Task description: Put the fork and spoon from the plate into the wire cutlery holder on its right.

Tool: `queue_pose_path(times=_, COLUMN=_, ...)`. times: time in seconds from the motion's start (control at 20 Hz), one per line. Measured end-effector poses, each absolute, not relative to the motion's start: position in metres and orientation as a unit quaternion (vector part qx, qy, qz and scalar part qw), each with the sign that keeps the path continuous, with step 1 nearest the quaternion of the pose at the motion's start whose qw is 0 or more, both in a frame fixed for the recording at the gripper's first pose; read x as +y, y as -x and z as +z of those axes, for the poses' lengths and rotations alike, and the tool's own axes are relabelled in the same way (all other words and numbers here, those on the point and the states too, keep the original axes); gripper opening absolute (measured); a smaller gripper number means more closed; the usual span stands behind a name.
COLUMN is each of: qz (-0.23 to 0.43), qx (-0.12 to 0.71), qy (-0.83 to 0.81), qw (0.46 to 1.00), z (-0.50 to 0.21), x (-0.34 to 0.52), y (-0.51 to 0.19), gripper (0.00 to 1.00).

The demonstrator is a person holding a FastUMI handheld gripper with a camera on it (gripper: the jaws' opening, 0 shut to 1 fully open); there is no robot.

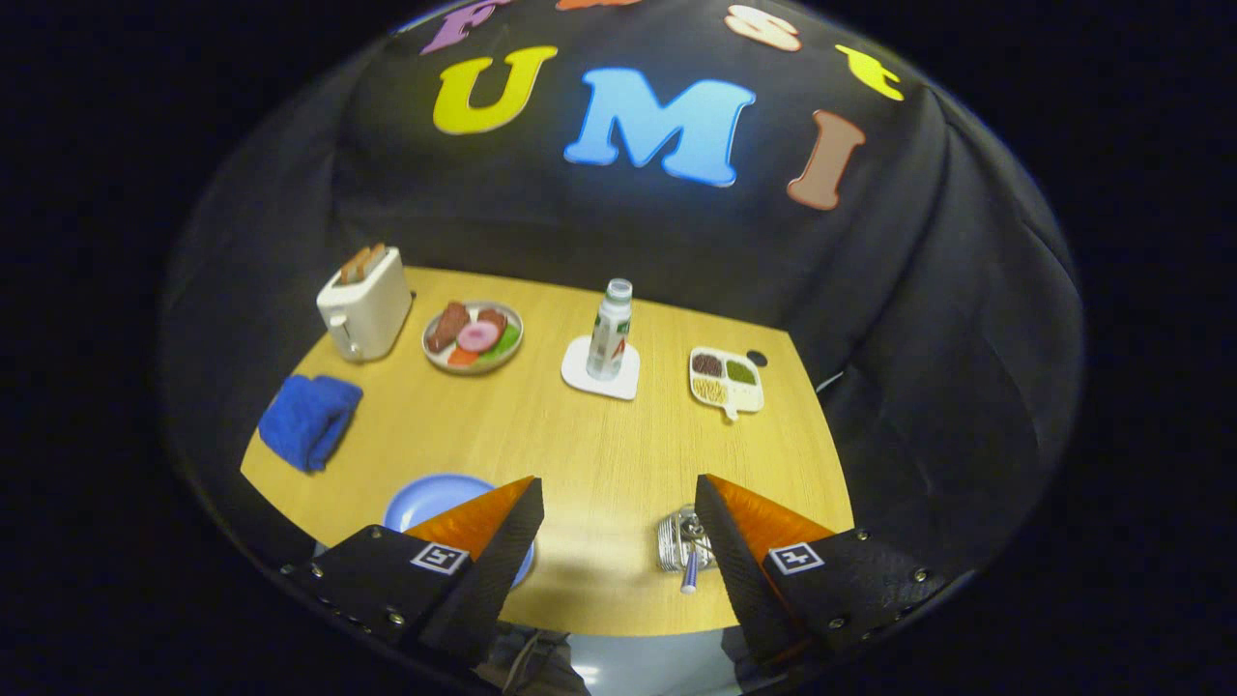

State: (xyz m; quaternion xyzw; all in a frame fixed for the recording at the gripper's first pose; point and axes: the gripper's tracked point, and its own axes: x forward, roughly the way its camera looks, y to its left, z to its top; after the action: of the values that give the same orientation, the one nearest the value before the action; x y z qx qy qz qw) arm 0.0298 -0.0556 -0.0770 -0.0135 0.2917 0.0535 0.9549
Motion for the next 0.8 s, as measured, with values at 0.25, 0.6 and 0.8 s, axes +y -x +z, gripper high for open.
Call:
queue_pose_path(times=0.25, qz=0.016, qx=0.126, qy=-0.022, qw=0.992, z=-0.01, x=-0.05, y=-0.022, gripper=0.97)
queue_pose_path(times=0.6, qz=0.047, qx=0.017, qy=-0.029, qw=0.998, z=0.037, x=-0.021, y=-0.013, gripper=0.97)
queue_pose_path(times=0.8, qz=0.066, qx=0.016, qy=-0.03, qw=0.997, z=0.022, x=0.002, y=-0.009, gripper=0.97)
